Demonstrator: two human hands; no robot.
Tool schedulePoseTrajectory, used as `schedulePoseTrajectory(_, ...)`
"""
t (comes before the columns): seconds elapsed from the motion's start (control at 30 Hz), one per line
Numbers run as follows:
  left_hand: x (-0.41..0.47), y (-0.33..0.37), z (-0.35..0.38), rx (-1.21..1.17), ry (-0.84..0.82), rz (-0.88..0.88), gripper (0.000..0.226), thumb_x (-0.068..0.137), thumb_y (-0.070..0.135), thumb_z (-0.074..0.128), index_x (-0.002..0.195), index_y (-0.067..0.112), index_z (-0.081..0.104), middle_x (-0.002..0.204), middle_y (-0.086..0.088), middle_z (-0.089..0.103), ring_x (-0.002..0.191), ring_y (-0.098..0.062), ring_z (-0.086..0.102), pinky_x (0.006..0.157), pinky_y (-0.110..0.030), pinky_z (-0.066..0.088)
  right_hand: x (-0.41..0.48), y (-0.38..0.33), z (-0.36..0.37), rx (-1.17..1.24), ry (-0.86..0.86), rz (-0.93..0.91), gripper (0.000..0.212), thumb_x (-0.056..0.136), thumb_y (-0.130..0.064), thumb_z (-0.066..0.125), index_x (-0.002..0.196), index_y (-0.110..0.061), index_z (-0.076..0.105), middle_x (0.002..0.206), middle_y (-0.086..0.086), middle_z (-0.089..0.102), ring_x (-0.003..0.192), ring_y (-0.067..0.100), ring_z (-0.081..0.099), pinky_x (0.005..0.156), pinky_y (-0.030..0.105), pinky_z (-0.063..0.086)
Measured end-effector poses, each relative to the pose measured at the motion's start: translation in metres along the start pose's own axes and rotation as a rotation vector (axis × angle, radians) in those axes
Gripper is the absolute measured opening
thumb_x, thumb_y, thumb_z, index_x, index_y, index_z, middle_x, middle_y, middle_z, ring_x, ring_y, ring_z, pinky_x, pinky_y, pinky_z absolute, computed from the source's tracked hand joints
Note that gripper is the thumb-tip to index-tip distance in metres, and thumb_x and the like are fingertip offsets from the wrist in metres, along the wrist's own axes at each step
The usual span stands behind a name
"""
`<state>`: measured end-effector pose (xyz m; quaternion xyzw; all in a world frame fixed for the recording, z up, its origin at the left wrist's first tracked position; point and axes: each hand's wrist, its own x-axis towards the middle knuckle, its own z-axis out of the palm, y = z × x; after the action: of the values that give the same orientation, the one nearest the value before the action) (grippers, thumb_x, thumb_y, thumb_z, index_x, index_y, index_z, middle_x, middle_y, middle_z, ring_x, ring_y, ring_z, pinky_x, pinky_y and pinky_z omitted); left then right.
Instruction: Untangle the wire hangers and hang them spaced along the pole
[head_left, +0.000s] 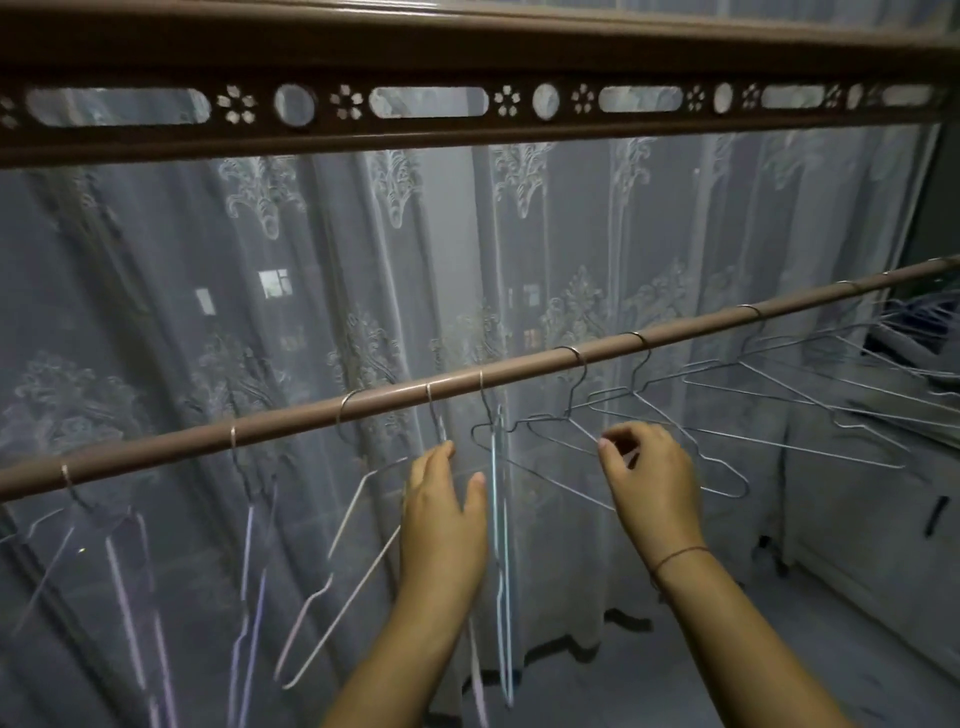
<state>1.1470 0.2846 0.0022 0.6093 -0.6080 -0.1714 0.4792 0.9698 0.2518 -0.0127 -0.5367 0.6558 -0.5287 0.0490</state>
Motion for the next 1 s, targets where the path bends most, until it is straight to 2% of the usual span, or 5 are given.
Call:
schedulePoseTrajectory(0.3,0.01,0.04,0.077,-0.2,-0.085,-0.005,0.026,0.089,0.025,0.06,0.115,0.023,0.062,0.1,0.01,0.063,0.088,0.001,0.058,0.069,-0.005,0.043,0.072,0.067,-0.029,-0.244,-0.082,0.061,0.035,0.085,-0.032,0.059,0.116,-0.016,0.061,0.117,0.007,0.061,0.113,0.03,0.045,0.096,0.04,0.04)
schedulePoseTrajectory(0.43,0.017,0.042,0.123,-0.464,-0.141,-0.333,0.032,0.087,0.023,0.062,0.117,0.013,0.06,0.105,-0.003,0.067,0.096,-0.017,0.063,0.092,-0.034,0.051,0.083,0.087,-0.028,-0.191,-0.238,0.008,0.031,0.085,-0.036,0.058,0.112,-0.021,0.064,0.103,-0.001,0.068,0.106,0.022,0.05,0.093,0.037,0.043)
schedulePoseTrajectory(0.67,0.027,0.059,0.171,-0.609,0.002,-0.431,0.013,0.088,0.004,0.057,0.1,0.003,0.062,0.074,-0.01,0.067,0.059,-0.014,0.058,0.048,-0.012,0.047,0.103,0.111,-0.031,0.163,-0.472,-0.016,0.018,0.088,-0.021,0.056,0.076,-0.012,0.066,0.056,-0.006,0.056,0.056,0.011,0.052,0.058,0.028,0.041)
schedulePoseTrajectory(0.83,0.03,0.074,0.205,-0.582,0.047,-0.419,0.009,0.086,0.013,0.063,0.089,0.006,0.068,0.073,-0.007,0.067,0.068,-0.018,0.06,0.063,-0.022,0.05,0.131,0.138,-0.046,0.253,-0.347,0.037,0.021,0.088,-0.018,0.054,0.07,-0.02,0.063,0.054,0.0,0.053,0.056,0.021,0.05,0.058,0.034,0.044)
schedulePoseTrajectory(1.0,0.034,0.094,0.234,-0.654,0.038,-0.472,0.013,0.089,0.009,0.059,0.09,-0.003,0.063,0.063,-0.006,0.065,0.051,-0.008,0.06,0.049,-0.013,0.048,0.147,0.159,-0.058,0.221,-0.339,0.038,0.019,0.087,-0.017,0.056,0.073,-0.011,0.067,0.058,0.005,0.056,0.063,0.028,0.056,0.062,0.039,0.049)
